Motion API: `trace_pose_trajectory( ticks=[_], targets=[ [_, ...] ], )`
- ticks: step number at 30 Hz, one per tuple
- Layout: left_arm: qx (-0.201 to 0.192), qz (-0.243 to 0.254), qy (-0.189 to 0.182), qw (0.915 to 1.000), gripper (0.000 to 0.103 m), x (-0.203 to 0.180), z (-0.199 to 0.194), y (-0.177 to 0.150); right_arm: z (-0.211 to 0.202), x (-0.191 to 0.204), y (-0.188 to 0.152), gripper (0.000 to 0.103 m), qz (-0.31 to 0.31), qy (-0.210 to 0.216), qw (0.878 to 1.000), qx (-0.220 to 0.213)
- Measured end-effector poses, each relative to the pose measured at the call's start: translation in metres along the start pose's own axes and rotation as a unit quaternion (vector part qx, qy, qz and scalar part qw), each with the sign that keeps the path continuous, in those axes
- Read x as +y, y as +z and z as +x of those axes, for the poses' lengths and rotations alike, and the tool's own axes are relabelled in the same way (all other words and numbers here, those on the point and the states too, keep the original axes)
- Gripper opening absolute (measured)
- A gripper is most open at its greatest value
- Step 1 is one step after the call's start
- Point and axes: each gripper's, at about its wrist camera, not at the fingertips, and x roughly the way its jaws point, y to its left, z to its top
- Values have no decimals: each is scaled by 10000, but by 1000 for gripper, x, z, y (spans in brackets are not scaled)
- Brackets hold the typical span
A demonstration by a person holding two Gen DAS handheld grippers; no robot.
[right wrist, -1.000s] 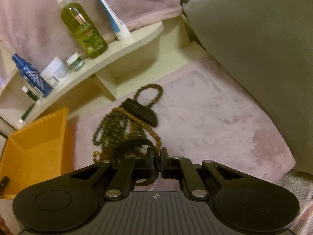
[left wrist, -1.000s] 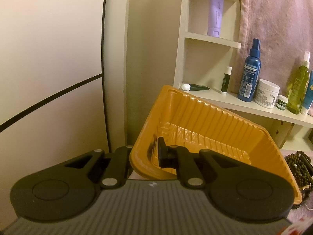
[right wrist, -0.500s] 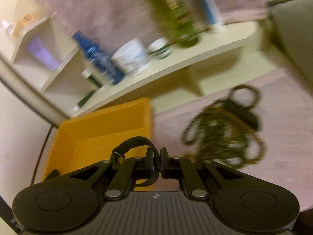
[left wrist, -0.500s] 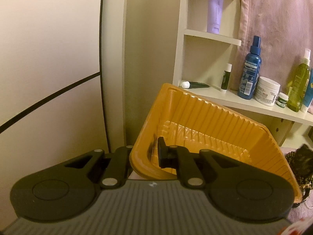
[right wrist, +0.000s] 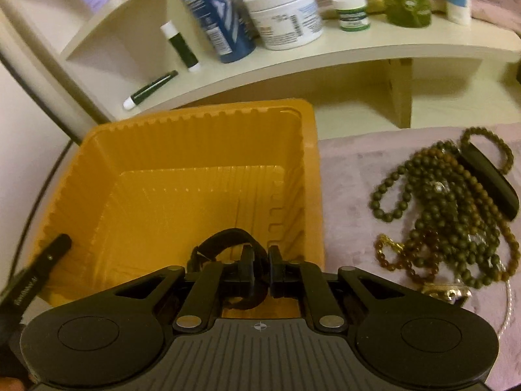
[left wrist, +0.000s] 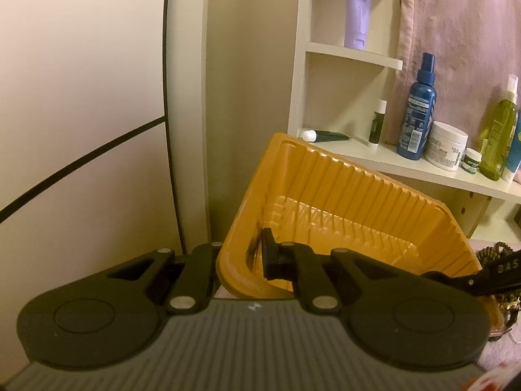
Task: Organize jewelry
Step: 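Carry the watch over the orange tray and open the right tool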
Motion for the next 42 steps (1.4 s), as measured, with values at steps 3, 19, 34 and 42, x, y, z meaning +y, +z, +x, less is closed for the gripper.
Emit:
trace_pose_trajectory(
  ticks=[3,19,34,42],
  targets=[
    [73,-62,-2,10000,9,2,2,0,-4,5,3,10,-315,-102,9992,-204],
    [103,-23,23,9999,10,0,4,2,-87,-49,10,53,-17,122,9897,-1427],
    [136,8,52,9999,10,0,7,2,-94,-110,-33,54,353,-201,9968,-692],
    [149,30,53,9999,10,-1,7,3,-86,-109,-54,51,499,-307,9975,-399]
  ],
)
